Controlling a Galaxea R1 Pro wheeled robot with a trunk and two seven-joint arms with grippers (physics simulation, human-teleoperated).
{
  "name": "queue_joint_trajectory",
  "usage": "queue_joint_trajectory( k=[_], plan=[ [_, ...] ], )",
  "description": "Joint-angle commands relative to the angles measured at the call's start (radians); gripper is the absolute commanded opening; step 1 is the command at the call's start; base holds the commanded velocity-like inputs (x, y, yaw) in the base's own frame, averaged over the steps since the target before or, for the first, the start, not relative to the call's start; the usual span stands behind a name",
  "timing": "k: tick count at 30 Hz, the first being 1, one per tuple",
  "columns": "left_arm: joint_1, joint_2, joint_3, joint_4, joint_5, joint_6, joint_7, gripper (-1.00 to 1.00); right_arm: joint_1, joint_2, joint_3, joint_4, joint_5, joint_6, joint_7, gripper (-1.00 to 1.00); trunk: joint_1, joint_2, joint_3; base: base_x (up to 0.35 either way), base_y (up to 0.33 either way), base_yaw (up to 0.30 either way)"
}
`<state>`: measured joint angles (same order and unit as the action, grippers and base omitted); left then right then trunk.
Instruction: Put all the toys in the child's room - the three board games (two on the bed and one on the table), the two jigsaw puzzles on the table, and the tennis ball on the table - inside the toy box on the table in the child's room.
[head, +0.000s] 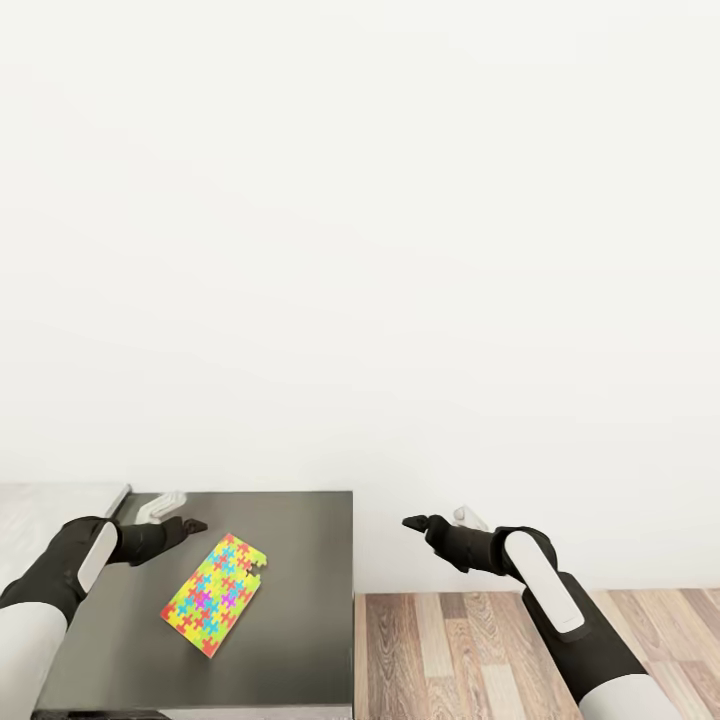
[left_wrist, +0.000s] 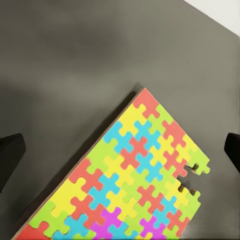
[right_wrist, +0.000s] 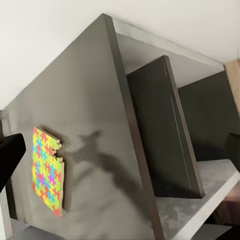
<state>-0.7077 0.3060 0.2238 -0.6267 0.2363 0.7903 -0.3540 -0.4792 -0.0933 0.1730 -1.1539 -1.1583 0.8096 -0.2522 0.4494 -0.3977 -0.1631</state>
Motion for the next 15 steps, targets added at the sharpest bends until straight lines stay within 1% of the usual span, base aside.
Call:
queue_joint_trajectory(
  k=[1,7,9,11,12,13,14,15],
  plan=[
    [-0.001,0.000,0.004,-0.001,-0.003,0.009,-0.007,1.00,-0.001,-0.001,0.002,-0.001,-0.011,0.000,-0.010,1.00,0.001,-0.002,-0.004,0.000,0.000,0.000],
    [-0.001,0.001,0.003,0.001,-0.004,0.016,-0.017,1.00,-0.001,-0.002,0.002,-0.006,-0.012,0.002,-0.009,1.00,0.001,-0.002,-0.014,0.000,0.000,0.000],
    [-0.001,0.002,0.002,0.002,-0.005,0.017,-0.033,1.00,0.000,-0.003,0.001,-0.007,-0.013,0.004,-0.009,1.00,0.001,-0.002,-0.017,0.000,0.000,0.000],
    [-0.001,0.011,0.002,0.002,-0.006,0.018,-0.064,1.00,0.001,-0.005,0.001,-0.008,-0.014,0.004,-0.008,1.00,0.001,-0.002,-0.020,0.000,0.000,0.000],
    [-0.001,0.021,0.002,0.003,-0.006,0.019,-0.094,1.00,0.002,-0.005,0.001,-0.008,-0.015,0.005,-0.005,1.00,0.001,-0.002,-0.022,0.000,0.000,0.000],
    [-0.001,0.027,0.002,0.004,-0.007,0.020,-0.111,1.00,0.002,-0.006,0.000,-0.008,-0.015,0.005,-0.003,1.00,0.001,-0.002,-0.024,0.000,0.000,0.000],
    [-0.001,0.037,0.000,0.005,-0.010,0.022,-0.145,1.00,0.003,-0.006,0.000,-0.009,-0.015,0.005,0.003,1.00,0.001,-0.002,-0.025,0.000,0.000,0.000],
    [-0.001,0.041,-0.001,0.006,-0.012,0.022,-0.161,1.00,0.003,-0.005,0.000,-0.009,-0.015,0.005,0.006,1.00,0.001,-0.002,-0.027,0.000,0.000,0.000]
  ],
)
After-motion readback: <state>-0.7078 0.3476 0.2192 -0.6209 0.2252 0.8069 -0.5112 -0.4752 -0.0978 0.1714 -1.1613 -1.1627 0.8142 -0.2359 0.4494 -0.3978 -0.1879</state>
